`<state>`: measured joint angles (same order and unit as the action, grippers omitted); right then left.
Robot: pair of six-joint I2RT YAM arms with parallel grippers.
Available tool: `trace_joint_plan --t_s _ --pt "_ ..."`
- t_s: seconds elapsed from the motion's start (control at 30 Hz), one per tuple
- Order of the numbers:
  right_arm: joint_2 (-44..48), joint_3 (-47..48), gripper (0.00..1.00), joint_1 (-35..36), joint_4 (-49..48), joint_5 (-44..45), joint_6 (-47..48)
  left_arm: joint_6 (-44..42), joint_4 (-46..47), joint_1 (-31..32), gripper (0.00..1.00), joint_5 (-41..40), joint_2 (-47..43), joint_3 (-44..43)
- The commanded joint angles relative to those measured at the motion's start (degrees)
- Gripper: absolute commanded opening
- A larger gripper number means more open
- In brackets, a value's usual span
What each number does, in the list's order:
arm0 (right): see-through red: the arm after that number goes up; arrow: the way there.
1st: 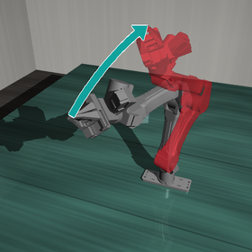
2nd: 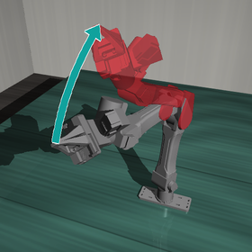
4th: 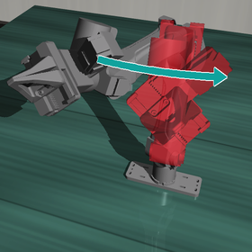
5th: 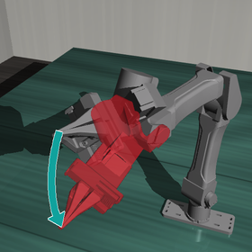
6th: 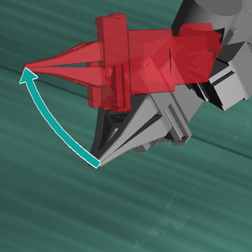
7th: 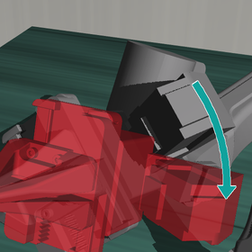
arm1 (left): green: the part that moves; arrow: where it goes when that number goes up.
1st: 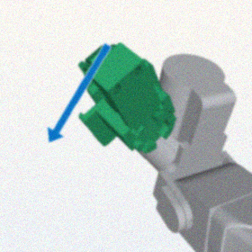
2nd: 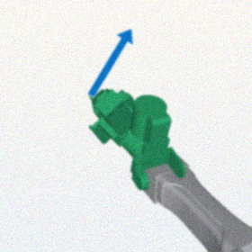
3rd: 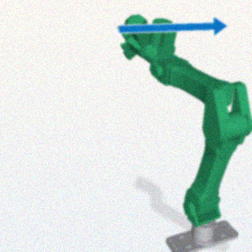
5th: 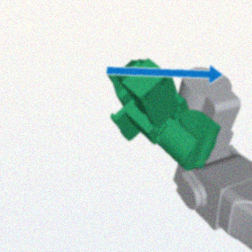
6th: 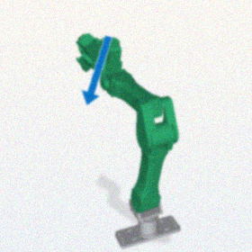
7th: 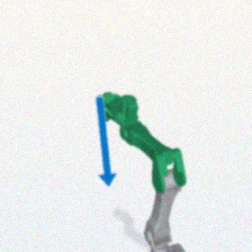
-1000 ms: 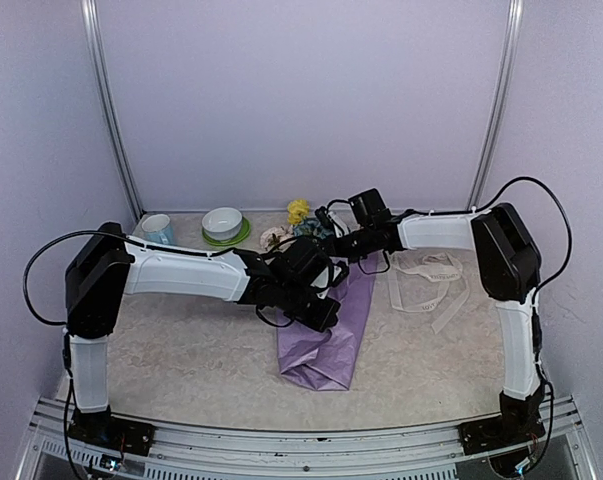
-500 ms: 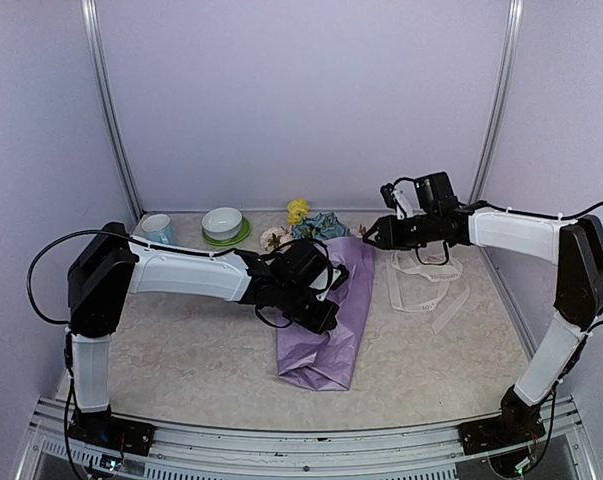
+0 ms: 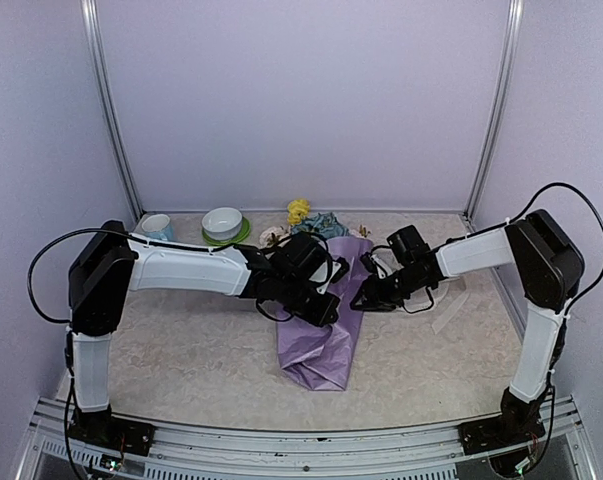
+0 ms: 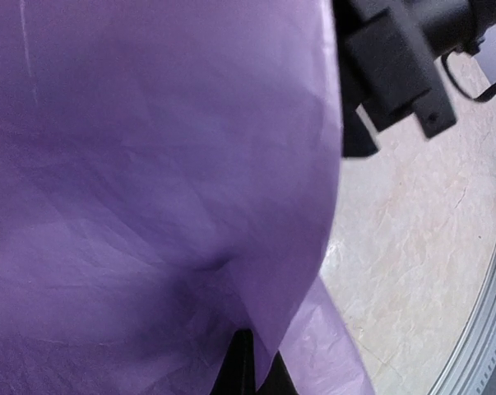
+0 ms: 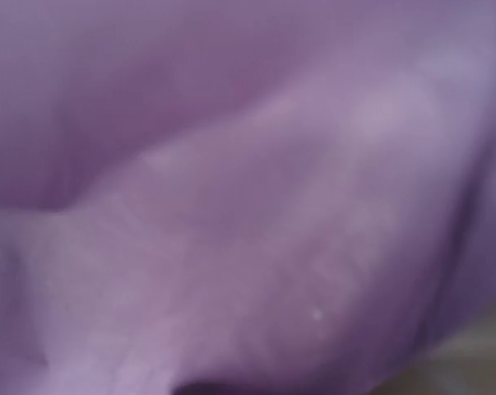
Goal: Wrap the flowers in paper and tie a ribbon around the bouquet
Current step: Fold the 2/3-folded wrapping paper at the center of the board.
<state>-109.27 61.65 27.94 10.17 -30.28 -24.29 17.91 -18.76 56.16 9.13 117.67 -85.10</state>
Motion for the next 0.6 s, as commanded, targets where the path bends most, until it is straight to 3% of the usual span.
trace_joint_plan --t_s 0.0,0.27,0.57 --pt "-2.0 2.4 0.33 3.0 -6.1 -4.5 -5.4 -1.4 -1.1 0.0 0.00 1.4 2.4 -6.7" --pt "-0.1 1.8 0.29 3.9 -9.7 -4.3 -9.6 -2.0 -4.8 0.5 0.00 3.2 7.1 -11.1" --pt "10.9 -3.4 0.37 -0.6 -8.2 -0.8 -12.2 -2.0 -2.9 -0.1 0.00 4.3 8.0 -9.5"
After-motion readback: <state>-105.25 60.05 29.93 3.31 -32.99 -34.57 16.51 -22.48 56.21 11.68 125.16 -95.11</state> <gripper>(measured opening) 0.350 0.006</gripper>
